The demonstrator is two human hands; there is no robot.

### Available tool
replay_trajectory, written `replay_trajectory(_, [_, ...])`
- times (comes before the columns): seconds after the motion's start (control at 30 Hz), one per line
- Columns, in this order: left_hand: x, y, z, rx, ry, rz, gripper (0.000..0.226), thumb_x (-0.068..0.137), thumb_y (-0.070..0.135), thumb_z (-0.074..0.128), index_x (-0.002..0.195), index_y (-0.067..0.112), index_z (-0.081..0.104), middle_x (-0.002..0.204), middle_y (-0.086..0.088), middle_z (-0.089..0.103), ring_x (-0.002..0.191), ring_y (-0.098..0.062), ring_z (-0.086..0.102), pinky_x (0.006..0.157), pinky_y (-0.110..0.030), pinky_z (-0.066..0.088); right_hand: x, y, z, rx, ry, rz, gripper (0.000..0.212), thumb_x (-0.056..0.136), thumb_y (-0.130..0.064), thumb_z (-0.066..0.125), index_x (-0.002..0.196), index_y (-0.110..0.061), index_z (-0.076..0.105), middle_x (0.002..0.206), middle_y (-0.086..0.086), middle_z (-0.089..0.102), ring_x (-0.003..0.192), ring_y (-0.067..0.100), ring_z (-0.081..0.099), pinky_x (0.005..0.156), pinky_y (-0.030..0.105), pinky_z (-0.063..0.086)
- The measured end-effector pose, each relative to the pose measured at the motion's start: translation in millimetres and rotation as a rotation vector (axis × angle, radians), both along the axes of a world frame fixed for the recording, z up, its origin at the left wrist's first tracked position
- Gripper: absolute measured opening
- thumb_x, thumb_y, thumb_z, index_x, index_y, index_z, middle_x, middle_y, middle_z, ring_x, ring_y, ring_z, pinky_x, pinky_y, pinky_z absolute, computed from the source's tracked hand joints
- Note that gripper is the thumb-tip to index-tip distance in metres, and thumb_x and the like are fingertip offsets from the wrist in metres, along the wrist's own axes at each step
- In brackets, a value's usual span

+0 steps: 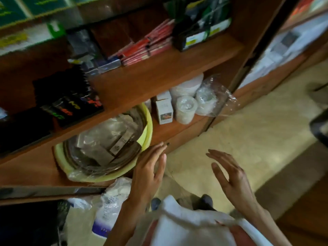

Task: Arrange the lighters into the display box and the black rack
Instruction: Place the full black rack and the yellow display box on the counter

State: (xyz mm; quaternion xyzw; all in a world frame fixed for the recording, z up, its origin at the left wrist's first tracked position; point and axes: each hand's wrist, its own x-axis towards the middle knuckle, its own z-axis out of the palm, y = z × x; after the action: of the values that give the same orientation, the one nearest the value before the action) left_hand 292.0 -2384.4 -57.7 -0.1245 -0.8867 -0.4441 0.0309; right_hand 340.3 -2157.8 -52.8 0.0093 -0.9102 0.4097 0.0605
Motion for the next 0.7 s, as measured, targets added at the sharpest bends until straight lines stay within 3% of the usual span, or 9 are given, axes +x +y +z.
replay_trajectory(0.13, [-10.3,69.7,0.3,-0.048,0.018,-0.09,0.036,0.095,0.029,0.043,0.122,0.015,0.061,0.128,0.005,0.058,0.119,-0.007,0.052,0.101,-0.025,0.041,23.0,71.3,-0.5,0.01,0.013,-0.164,0.027,0.092,-0.012,0.052,0.114,-0.009,0.066,0.123,0.001,0.061,0.119,0.016,0.052,0.1,0.023,0.038])
replay_trajectory(0.23, [-18.9,135.6,-1.6,-0.105,0.072,-0.195,0.036,0.096,0.03,0.043,0.123,0.015,0.061,0.129,0.003,0.058,0.121,-0.007,0.05,0.103,-0.022,0.038,40.4,139.1,0.3,0.011,-0.005,-0.271,0.027,0.094,-0.018,0.051,0.116,-0.011,0.066,0.125,-0.001,0.06,0.121,0.012,0.05,0.099,0.009,0.033])
replay_trajectory(0.3, [-22.2,186.4,-5.2,-0.127,0.133,-0.281,0.037,0.097,0.032,0.042,0.122,0.013,0.062,0.127,0.002,0.059,0.12,-0.005,0.049,0.101,-0.019,0.037,51.9,185.7,0.3,0.012,0.001,-0.338,0.028,0.097,-0.025,0.05,0.117,-0.012,0.065,0.126,-0.002,0.06,0.122,0.01,0.049,0.099,0.006,0.031])
replay_trajectory(0.4, [-24.7,265.4,-15.4,-0.116,0.19,-0.462,0.039,0.095,0.028,0.042,0.119,0.005,0.063,0.124,-0.007,0.061,0.116,-0.013,0.055,0.1,-0.017,0.039,66.9,250.5,0.2,0.027,0.006,-0.402,0.038,0.094,-0.035,0.044,0.117,-0.013,0.065,0.126,-0.001,0.06,0.122,0.015,0.05,0.103,0.022,0.037])
replay_trajectory(0.5, [-29.6,333.5,-25.1,-0.139,0.274,-0.641,0.038,0.097,0.025,0.042,0.117,0.002,0.063,0.122,-0.012,0.063,0.113,-0.021,0.058,0.098,-0.029,0.043,79.7,306.9,-0.4,0.039,-0.018,-0.468,0.034,0.093,-0.03,0.048,0.118,-0.013,0.064,0.126,-0.001,0.06,0.123,0.018,0.05,0.102,0.046,0.043])
replay_trajectory(0.7, [-61.2,447.8,-30.2,-0.12,0.308,-0.723,0.037,0.098,0.028,0.041,0.12,0.005,0.062,0.124,-0.008,0.062,0.114,-0.014,0.055,0.096,-0.028,0.045,77.6,393.1,-14.6,0.033,-0.092,-0.572,0.036,0.092,-0.031,0.046,0.12,-0.016,0.063,0.128,-0.002,0.059,0.126,0.018,0.047,0.103,0.051,0.042])
